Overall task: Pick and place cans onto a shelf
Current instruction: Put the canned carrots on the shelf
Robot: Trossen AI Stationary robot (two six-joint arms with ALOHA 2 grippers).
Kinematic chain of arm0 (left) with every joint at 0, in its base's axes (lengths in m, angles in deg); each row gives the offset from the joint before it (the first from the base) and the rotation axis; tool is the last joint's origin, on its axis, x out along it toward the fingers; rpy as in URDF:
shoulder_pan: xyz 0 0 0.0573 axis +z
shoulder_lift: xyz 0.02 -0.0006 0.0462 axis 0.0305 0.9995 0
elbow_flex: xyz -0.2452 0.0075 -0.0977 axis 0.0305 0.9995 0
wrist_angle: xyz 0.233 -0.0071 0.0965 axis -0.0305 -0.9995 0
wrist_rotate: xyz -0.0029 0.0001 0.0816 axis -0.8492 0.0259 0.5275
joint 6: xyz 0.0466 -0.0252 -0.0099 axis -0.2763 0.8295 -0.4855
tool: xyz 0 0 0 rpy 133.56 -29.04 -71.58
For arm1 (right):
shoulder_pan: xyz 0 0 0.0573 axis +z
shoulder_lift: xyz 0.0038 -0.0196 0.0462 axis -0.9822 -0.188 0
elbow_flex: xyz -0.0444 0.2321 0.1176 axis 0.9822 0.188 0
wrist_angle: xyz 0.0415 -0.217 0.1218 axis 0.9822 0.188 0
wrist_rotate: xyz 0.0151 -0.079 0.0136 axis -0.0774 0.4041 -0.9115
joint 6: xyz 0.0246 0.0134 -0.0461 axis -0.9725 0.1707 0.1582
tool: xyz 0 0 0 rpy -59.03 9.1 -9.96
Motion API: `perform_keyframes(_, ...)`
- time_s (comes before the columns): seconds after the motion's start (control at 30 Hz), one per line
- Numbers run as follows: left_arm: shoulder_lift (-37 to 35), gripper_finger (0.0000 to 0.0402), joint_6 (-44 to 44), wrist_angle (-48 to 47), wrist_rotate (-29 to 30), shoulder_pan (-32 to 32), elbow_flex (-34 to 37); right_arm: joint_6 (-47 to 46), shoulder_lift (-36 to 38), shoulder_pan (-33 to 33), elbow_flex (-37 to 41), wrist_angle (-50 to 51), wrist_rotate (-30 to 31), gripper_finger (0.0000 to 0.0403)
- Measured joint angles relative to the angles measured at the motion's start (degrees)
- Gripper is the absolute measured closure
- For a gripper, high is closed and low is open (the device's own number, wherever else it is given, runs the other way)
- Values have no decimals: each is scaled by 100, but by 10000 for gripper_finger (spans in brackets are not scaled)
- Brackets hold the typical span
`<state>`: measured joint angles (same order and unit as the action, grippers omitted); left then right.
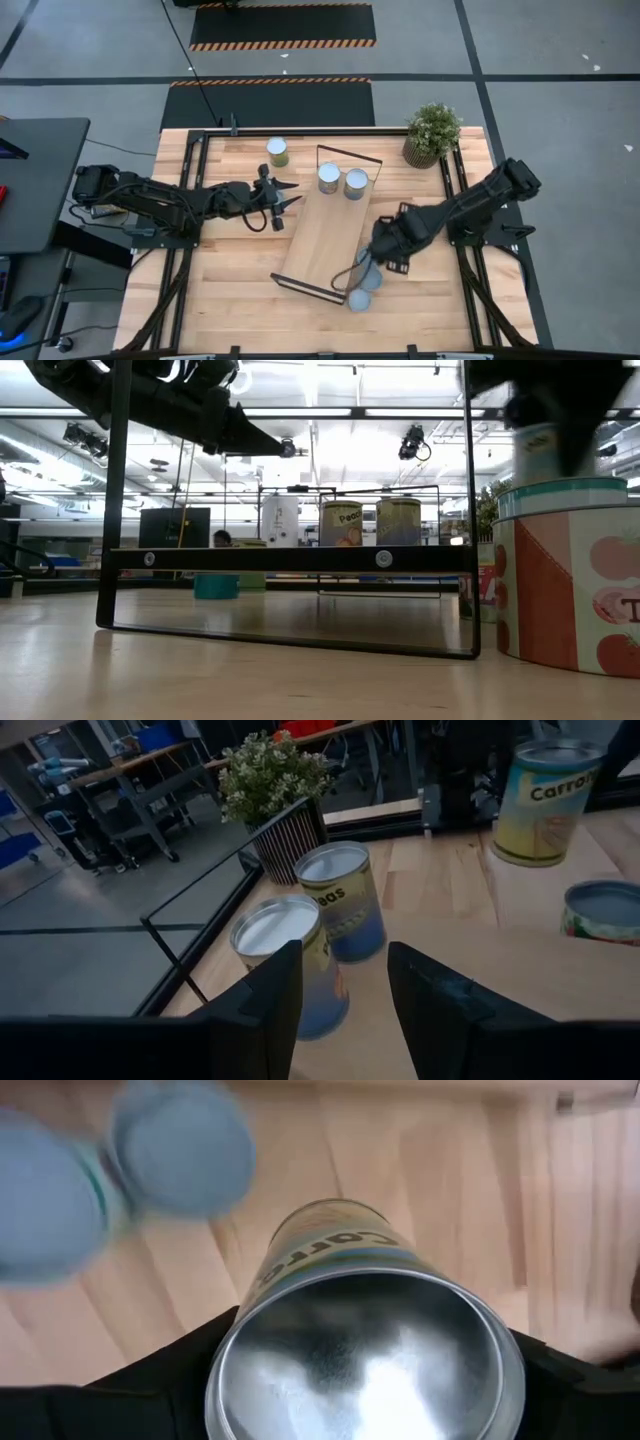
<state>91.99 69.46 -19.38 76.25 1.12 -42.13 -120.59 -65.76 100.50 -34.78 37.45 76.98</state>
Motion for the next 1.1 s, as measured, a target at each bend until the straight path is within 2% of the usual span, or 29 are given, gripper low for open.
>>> perform_keyframes(0.1, 2, 246, 72, 9, -85, 0, 0, 468, -10, -400, -152, -151, 80, 79)
perform_keyframes(0.27, 2, 246, 156, 5, -600, 0, 0, 1300, -61, -1041, -163, -931, 32, 79)
perform_keyframes(0.37, 2, 246, 156, 18, -629, 0, 0, 1722, -138, -1331, -167, -1310, -113, 79)
perform_keyframes(0.6, 2, 246, 154, 66, -621, 9, 0, 2463, -779, -1708, -663, -1370, -177, 79)
perform_keyframes(0.77, 2, 246, 155, 28, -617, 9, 0, 2610, -1186, -1869, -1107, -1047, -176, 79)
perform_keyframes(0.9, 2, 246, 156, -41, -617, 9, 0, 2654, -1282, -2008, -1159, -946, -264, 77)
perform_keyframes(1.1, 2, 246, 155, -41, -616, 9, 0, 2712, -1279, -2101, -1161, -1040, -332, 50)
